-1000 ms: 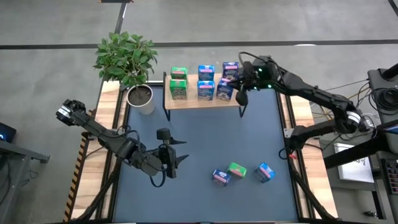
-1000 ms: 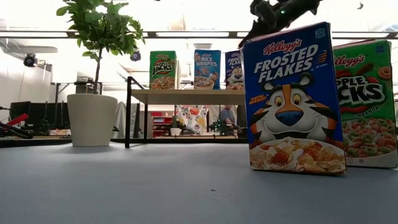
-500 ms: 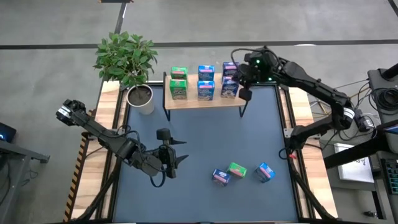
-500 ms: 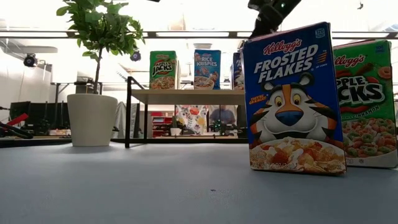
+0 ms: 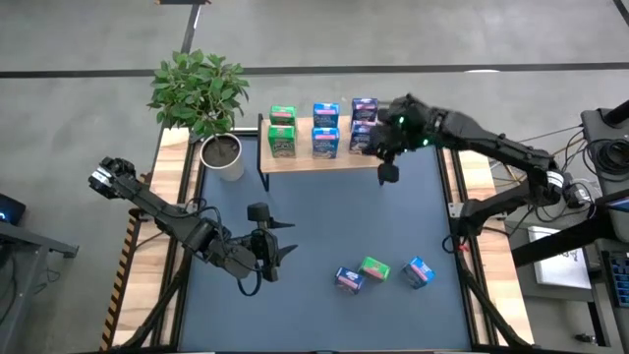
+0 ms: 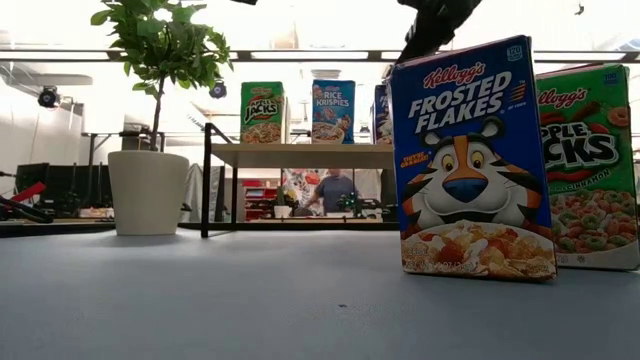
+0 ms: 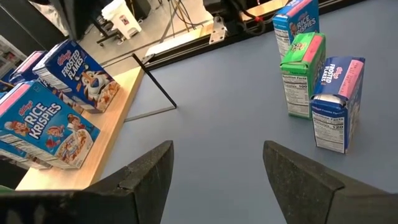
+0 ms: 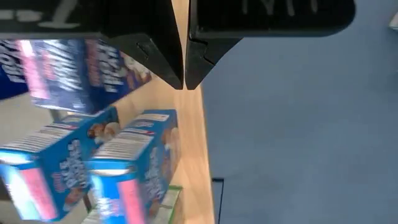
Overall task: Stack cereal on shelf
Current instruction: Adjust the blue cereal box on the shelf
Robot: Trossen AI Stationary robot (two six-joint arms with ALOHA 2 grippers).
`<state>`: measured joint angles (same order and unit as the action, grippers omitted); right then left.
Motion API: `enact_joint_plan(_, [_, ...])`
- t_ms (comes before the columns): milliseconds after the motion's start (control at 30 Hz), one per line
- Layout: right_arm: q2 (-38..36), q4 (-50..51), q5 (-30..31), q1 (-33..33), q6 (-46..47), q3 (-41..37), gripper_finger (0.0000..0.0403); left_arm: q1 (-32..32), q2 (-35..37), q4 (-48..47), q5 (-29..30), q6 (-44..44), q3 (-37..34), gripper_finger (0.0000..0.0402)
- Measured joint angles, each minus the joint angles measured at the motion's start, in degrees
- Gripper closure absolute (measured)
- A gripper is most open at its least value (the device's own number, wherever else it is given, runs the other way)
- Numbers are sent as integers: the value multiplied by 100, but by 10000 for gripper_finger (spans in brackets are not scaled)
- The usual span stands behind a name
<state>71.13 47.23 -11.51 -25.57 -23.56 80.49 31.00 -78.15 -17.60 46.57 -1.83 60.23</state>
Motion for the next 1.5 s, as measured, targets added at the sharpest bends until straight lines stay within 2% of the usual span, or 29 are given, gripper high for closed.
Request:
enact_joint_plan(67, [0, -206, 484, 296, 38, -213, 394, 0, -2, -6, 0, 0, 0, 171])
enact_joint_plan(233, [26, -760, 2130, 943, -16, -853, 394, 0, -37, -29, 0, 0, 0, 171])
enact_joint_plan(367, [104, -1314, 3807, 1243, -147, -1327, 394, 0, -52, -35, 0, 2, -2, 171])
enact_joint_plan(433, [109, -1540, 4222, 1262, -270, -1500, 394, 0, -52, -40, 0, 2, -2, 171])
enact_joint_plan(733, [109, -2073, 4456, 1050, -333, -1820, 394, 0, -52, -42, 0, -23, -2, 171])
enact_joint_plan(1000, [118, -2265, 4005, 1065, -147, -1861, 394, 0, -52, -42, 0, -35, -2, 171])
enact_joint_plan(1500, [668, -2399, 4006, 827, -403, -1825, 394, 2, -52, -50, -2, -53, -4, 171])
